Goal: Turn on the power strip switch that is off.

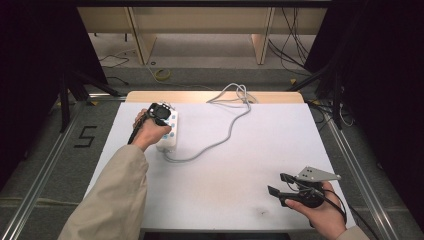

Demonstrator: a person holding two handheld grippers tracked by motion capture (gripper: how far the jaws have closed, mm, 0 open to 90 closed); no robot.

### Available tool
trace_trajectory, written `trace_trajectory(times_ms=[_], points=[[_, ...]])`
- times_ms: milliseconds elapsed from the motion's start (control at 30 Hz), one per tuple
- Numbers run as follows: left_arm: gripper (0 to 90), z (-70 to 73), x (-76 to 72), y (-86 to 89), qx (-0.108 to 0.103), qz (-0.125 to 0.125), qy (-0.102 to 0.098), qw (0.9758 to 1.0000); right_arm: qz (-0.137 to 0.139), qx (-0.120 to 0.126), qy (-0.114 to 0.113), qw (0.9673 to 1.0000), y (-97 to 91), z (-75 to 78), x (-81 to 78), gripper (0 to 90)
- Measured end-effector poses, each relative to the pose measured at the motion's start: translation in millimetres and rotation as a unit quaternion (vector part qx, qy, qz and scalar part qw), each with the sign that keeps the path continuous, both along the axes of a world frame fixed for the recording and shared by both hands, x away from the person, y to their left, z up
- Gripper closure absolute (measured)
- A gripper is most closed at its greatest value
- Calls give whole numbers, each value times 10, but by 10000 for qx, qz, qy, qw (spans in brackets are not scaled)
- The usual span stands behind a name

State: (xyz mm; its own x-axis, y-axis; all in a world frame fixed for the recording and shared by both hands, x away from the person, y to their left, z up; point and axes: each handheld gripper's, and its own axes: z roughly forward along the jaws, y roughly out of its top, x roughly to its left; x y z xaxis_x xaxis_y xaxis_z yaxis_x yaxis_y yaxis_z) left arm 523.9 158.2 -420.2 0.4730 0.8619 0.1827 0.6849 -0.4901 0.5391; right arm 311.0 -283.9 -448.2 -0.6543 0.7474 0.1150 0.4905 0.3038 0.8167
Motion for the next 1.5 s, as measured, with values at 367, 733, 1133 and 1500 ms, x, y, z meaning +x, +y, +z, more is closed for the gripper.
trace_trajectory(times_ms=[367,733,1133,1500], points=[[587,18,-167,151,-376,60,-39,9993,-4,1,-4,10000,7,0,0,327],[463,31,-327,237,-808,-418,-132,9958,-1,-3,-11,10000,9,2,2,327],[376,24,-475,233,-798,-566,-321,9947,0,-2,-6,10000,10,2,3,327],[333,41,-727,210,-1013,-911,-614,9888,-8,11,-6,10000,-1,4,10,326]])
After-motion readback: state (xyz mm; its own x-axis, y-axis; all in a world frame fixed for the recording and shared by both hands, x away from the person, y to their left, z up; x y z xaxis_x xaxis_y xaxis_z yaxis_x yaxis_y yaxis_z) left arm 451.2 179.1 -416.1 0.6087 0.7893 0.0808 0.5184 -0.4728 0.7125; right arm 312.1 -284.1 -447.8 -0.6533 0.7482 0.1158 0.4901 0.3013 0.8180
